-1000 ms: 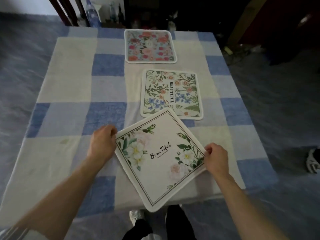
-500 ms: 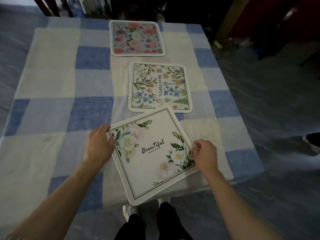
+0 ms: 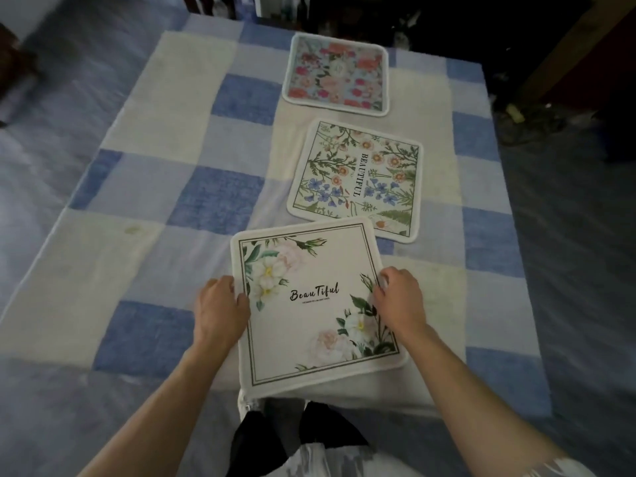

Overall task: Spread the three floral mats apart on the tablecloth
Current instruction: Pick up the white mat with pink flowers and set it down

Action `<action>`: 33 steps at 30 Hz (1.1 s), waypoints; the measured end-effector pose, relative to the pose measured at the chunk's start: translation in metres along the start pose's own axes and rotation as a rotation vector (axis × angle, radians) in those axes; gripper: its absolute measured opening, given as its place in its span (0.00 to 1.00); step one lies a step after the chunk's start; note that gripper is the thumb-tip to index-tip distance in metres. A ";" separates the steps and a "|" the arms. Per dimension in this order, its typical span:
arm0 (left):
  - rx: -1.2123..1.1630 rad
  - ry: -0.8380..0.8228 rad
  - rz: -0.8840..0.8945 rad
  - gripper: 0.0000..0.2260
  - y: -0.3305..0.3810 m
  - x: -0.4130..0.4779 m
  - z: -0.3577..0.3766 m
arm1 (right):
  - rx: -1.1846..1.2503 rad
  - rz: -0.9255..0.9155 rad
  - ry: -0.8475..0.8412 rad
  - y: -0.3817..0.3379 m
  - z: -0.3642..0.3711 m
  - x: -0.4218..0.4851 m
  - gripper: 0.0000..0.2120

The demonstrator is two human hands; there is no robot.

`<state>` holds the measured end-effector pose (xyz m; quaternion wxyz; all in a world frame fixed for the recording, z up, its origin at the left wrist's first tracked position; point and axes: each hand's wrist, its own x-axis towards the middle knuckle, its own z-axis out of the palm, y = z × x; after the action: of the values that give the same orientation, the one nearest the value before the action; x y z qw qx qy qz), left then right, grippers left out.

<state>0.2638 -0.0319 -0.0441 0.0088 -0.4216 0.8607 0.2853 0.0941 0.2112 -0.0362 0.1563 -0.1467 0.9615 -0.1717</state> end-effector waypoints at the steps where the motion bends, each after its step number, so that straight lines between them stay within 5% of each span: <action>1: 0.001 0.004 -0.023 0.06 0.001 -0.002 0.002 | -0.005 0.000 0.000 0.000 0.000 0.002 0.07; 7: -0.142 0.099 -0.282 0.05 0.002 -0.005 0.005 | -0.028 0.061 0.020 0.001 -0.001 0.014 0.03; 14: -0.297 0.063 -0.337 0.03 -0.002 -0.001 0.000 | 0.047 0.241 -0.027 0.006 -0.003 0.018 0.09; 33: -0.206 -0.034 0.113 0.05 0.001 0.053 -0.038 | 0.227 0.468 0.077 -0.016 0.014 -0.055 0.12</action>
<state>0.2380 -0.0887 -0.0254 -0.0360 -0.3660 0.8489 0.3796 0.1531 0.2116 -0.0292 0.1706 0.1047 0.9492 -0.2429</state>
